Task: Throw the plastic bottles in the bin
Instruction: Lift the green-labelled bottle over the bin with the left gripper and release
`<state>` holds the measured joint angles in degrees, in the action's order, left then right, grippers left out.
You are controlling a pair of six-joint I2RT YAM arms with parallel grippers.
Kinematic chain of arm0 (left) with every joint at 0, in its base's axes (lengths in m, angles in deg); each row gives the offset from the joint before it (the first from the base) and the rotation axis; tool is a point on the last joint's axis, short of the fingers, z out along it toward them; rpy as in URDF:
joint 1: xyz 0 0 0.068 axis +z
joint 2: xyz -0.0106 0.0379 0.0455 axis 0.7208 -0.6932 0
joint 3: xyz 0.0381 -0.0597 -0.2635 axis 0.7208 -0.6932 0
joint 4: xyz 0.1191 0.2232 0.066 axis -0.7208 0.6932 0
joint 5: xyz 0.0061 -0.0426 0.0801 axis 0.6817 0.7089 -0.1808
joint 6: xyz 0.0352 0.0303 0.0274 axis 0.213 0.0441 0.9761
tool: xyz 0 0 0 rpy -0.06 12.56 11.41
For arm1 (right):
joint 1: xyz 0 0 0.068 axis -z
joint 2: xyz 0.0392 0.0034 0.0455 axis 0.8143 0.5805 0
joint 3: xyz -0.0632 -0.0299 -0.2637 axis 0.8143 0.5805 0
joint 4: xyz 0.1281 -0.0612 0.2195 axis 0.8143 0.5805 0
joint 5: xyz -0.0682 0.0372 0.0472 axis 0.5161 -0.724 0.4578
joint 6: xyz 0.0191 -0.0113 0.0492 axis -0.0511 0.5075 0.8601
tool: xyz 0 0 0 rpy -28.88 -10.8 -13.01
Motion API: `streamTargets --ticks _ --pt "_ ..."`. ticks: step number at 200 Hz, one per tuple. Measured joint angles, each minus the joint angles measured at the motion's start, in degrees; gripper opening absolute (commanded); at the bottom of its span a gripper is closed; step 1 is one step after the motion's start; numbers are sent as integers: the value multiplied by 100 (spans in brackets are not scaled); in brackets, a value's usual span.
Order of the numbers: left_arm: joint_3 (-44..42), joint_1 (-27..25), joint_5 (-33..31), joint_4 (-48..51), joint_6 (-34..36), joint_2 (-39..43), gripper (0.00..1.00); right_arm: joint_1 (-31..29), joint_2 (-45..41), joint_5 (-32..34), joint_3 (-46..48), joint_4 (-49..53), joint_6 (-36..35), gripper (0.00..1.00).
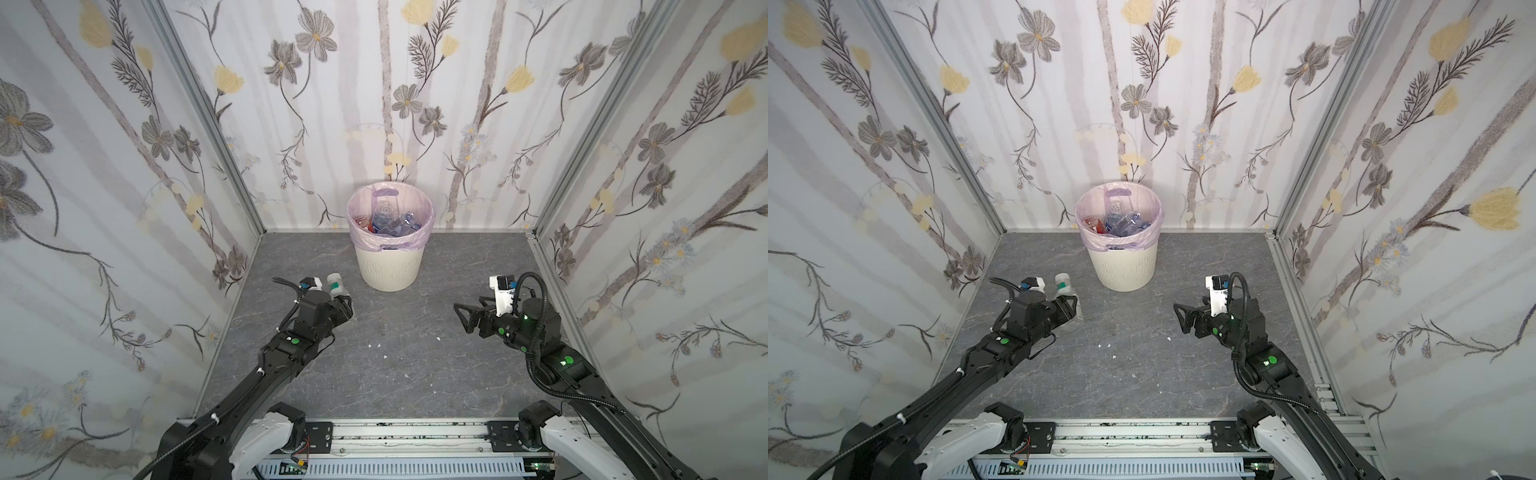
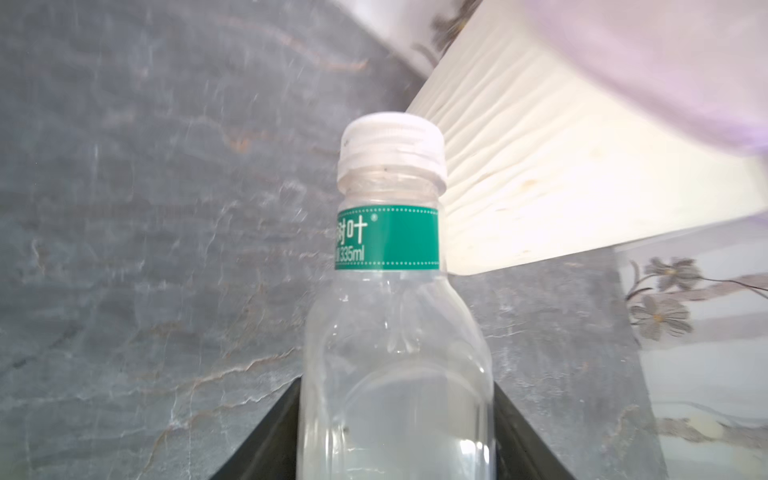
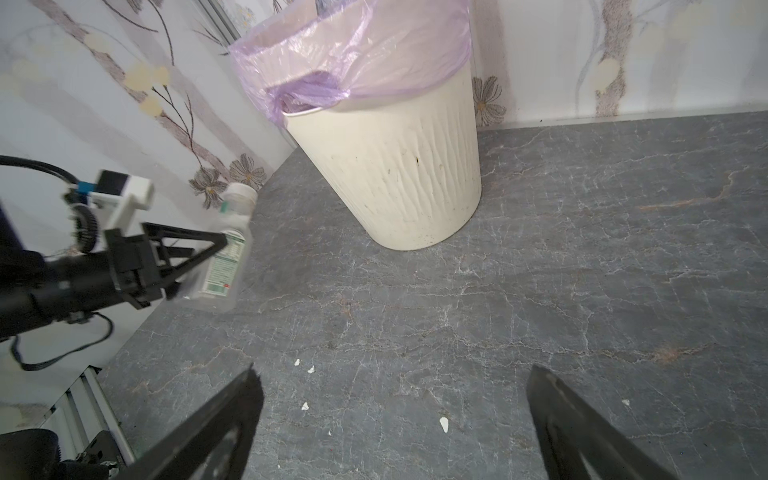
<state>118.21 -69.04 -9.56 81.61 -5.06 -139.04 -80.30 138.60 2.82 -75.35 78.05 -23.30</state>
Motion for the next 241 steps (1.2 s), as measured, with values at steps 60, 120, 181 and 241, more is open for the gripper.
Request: streamTargets --ticks 60,120,181,241 --pt "953 0 553 107 964 1333 51 2 455 -2 17 -90 -20 100" --pt "2999 -2 887 28 1679 -98 51 2 804 -26 -57 -330 2 100" --pt "5818 -4 1165 -459 1611 -3624 100 -9 975 -28 -149 -490 109 100" --pt "5287 33 807 -219 1556 -3674 100 -13 728 -20 -199 -461 63 100"
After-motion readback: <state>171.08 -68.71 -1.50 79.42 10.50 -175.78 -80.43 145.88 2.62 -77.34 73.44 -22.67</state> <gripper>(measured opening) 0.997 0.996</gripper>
